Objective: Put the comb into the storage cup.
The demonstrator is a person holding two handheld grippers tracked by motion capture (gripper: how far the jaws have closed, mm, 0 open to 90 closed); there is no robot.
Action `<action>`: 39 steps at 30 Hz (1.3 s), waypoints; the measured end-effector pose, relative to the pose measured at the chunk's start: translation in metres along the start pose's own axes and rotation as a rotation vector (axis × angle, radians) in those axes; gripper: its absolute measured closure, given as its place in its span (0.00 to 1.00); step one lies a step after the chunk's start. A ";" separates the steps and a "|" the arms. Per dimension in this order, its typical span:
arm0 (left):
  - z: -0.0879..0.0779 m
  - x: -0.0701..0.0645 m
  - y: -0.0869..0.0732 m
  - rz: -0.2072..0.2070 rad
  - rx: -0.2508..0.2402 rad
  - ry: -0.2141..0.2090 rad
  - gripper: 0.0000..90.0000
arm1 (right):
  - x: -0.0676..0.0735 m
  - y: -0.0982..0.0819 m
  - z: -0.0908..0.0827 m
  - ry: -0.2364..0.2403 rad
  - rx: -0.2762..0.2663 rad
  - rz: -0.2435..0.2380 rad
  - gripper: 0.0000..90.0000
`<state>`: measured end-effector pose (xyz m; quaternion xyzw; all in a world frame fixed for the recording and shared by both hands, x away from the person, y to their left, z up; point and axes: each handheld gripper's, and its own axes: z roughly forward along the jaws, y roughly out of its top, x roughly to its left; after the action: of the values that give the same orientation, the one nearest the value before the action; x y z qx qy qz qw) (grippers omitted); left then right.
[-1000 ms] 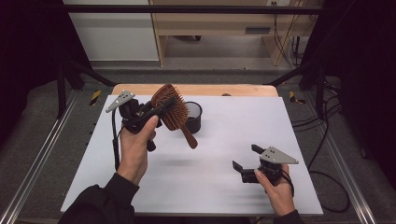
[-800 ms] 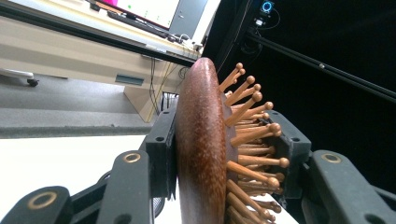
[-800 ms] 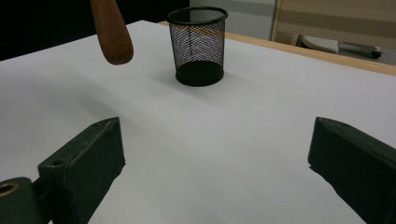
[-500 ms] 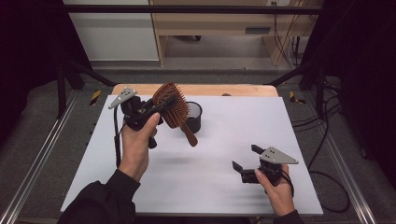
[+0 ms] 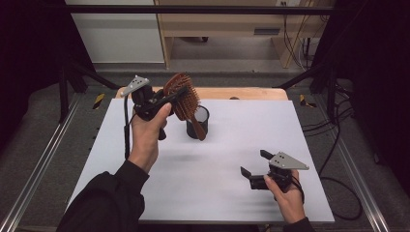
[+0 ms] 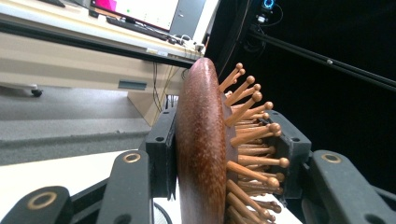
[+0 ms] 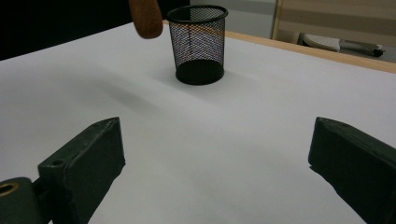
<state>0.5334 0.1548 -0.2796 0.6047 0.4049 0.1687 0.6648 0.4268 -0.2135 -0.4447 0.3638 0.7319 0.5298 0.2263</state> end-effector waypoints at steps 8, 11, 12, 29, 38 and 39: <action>0.017 0.011 0.018 -0.018 -0.051 -0.002 0.58 | -0.001 0.001 0.002 0.003 -0.004 0.003 0.04; 0.022 0.015 0.022 -0.013 -0.058 0.002 0.58 | -0.002 0.001 0.001 0.002 -0.005 0.005 0.04; 0.024 0.017 0.023 -0.013 -0.056 0.003 0.58 | -0.002 0.001 0.001 0.001 -0.007 0.006 0.04; 0.034 0.032 0.031 -0.031 -0.082 0.022 0.57 | -0.003 0.000 0.000 0.001 -0.010 0.008 0.04; 0.035 0.038 0.033 -0.025 -0.090 0.042 0.58 | -0.003 0.000 -0.001 0.001 -0.011 0.012 0.04; 0.035 0.038 0.033 -0.025 -0.090 0.042 0.58 | -0.003 0.000 -0.001 0.001 -0.011 0.012 0.04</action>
<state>0.5910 0.1653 -0.2636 0.5655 0.4184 0.1910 0.6847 0.4286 -0.2164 -0.4443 0.3668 0.7269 0.5353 0.2248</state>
